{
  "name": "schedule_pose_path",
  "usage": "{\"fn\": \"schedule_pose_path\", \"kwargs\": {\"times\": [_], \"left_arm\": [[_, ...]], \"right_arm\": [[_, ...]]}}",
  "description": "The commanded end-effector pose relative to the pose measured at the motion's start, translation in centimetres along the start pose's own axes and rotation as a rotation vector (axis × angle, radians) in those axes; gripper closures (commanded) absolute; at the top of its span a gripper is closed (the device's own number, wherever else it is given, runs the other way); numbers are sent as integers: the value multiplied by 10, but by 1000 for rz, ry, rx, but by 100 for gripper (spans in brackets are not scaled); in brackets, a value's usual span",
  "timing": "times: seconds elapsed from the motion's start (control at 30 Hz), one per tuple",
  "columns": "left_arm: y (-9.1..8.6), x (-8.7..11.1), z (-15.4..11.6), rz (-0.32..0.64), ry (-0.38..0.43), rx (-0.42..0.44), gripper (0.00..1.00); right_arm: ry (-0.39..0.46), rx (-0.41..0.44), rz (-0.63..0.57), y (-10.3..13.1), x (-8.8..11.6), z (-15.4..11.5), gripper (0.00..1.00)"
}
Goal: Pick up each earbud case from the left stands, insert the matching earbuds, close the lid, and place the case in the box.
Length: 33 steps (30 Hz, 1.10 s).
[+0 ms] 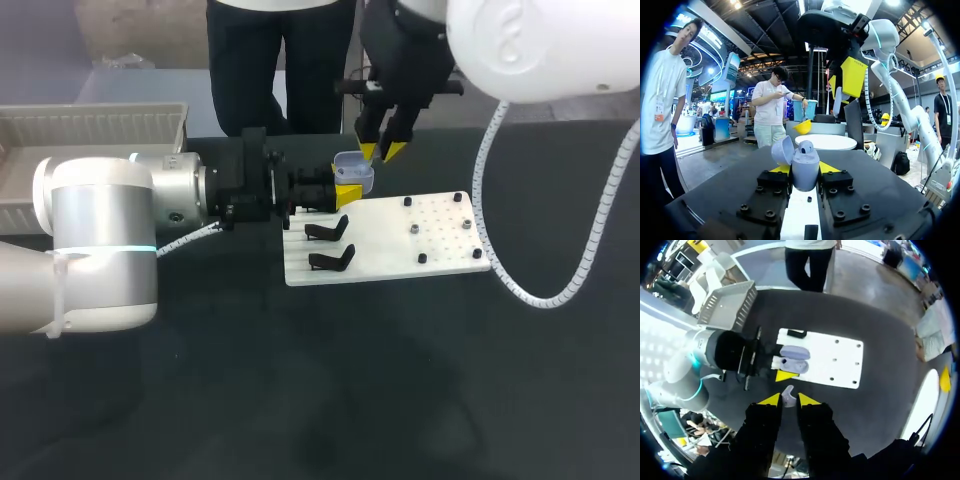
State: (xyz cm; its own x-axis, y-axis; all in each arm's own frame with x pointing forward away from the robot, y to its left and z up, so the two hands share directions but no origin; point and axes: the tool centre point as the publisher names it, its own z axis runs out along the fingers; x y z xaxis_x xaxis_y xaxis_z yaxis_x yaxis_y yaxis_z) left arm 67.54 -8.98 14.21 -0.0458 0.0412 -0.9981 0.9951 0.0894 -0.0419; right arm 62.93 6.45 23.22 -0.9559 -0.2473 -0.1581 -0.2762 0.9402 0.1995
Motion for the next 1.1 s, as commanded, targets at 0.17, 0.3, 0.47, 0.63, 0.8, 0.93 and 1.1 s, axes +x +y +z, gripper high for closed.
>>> {"fn": "schedule_pose_path", "kwargs": {"times": [0.17,0.3,0.47,0.63,0.8,0.93,1.1], "left_arm": [[-1,2,1,5,-6,-7,100],[-1,2,1,5,-6,-7,100],[-1,2,1,5,-6,-7,100],[-1,2,1,5,-6,-7,100],[-1,2,1,5,-6,-7,100],[-1,2,1,5,-6,-7,100],[-1,2,1,5,-6,-7,100]], "right_arm": [[9,14,-45,13,-18,10,100],[6,18,-59,15,-21,16,100],[4,24,-68,15,-25,24,100],[1,28,-73,15,-25,26,100],[-28,36,-74,14,-25,26,100],[-28,36,-74,14,-25,26,100],[-28,36,-74,14,-25,26,100]]}}
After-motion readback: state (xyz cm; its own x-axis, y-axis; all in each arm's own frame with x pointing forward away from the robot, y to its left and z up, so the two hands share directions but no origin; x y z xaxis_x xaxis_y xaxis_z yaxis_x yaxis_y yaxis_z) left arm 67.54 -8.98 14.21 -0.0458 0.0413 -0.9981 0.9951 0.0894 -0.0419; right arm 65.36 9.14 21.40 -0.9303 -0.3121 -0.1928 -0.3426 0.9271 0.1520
